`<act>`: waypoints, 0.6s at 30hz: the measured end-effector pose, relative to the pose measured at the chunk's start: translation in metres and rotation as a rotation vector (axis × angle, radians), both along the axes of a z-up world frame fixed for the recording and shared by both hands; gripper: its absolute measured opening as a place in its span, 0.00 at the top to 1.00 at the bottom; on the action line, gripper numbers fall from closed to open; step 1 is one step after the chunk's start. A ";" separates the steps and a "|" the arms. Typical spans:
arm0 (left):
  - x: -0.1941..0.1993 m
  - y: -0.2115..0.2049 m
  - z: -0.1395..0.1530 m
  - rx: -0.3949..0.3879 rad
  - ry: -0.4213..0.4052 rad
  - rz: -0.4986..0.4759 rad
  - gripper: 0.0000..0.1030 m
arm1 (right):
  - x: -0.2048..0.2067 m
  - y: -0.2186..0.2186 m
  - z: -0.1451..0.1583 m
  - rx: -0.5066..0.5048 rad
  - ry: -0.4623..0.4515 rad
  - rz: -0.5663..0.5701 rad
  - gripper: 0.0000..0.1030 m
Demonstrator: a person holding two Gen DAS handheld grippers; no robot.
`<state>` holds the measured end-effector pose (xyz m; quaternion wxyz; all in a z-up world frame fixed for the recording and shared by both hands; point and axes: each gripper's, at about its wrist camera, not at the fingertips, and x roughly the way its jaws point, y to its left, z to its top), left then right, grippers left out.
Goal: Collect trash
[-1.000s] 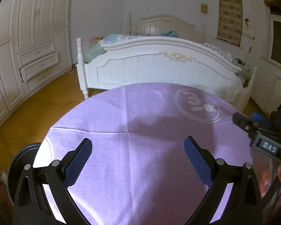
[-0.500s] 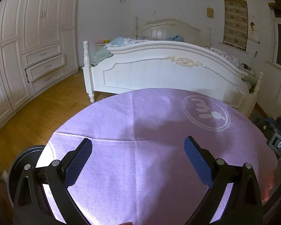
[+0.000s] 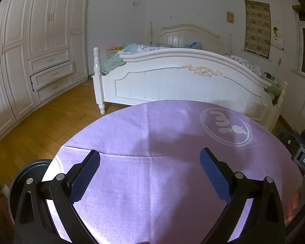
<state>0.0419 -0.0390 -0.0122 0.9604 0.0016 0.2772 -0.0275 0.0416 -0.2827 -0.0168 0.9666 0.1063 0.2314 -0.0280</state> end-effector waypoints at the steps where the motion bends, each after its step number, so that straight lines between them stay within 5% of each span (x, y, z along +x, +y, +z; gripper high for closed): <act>1: 0.000 -0.001 0.000 0.004 -0.001 0.000 0.05 | -0.001 0.000 0.000 0.002 0.000 0.000 0.05; 18: 0.000 -0.002 0.002 0.042 -0.013 -0.004 0.05 | -0.003 0.003 0.001 0.011 -0.002 -0.001 0.05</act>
